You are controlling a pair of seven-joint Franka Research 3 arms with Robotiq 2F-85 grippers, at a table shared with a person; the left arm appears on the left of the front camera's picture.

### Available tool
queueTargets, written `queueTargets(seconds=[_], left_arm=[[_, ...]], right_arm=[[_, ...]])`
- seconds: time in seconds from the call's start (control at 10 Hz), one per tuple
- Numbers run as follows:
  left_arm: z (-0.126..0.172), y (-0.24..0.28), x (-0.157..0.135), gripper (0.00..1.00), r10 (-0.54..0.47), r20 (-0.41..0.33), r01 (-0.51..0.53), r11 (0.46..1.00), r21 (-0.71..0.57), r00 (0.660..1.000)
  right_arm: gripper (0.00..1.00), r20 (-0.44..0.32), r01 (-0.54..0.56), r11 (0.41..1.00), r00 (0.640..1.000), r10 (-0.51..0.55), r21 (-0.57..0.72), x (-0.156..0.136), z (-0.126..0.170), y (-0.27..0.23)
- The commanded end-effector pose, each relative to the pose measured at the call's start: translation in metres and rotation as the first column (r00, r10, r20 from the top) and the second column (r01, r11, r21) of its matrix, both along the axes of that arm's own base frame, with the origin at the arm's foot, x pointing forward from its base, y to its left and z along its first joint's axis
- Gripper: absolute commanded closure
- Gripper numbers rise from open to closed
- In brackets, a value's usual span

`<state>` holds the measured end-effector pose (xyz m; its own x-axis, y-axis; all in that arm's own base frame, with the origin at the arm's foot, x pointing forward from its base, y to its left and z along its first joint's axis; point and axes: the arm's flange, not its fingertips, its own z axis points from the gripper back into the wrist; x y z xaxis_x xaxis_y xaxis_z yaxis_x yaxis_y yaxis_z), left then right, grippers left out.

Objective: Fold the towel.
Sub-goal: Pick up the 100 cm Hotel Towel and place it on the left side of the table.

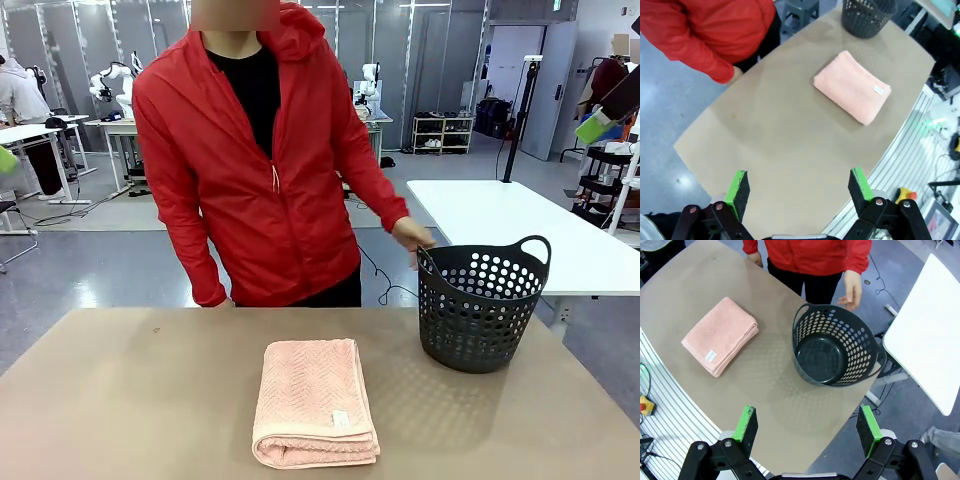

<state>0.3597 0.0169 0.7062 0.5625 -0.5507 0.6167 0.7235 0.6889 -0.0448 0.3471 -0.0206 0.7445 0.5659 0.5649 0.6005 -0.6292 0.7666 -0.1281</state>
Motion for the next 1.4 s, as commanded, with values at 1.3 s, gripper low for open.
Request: queueTargets(seconds=[1.3], left_arm=[[-0.354,-0.21,0.041,0.0,0.136,-0.547,-0.373,0.859,-0.35,0.826]], right_arm=[[0.0,-0.001,-0.006,1.0,1.0,0.006,-0.003,0.0,0.001,-0.001]])
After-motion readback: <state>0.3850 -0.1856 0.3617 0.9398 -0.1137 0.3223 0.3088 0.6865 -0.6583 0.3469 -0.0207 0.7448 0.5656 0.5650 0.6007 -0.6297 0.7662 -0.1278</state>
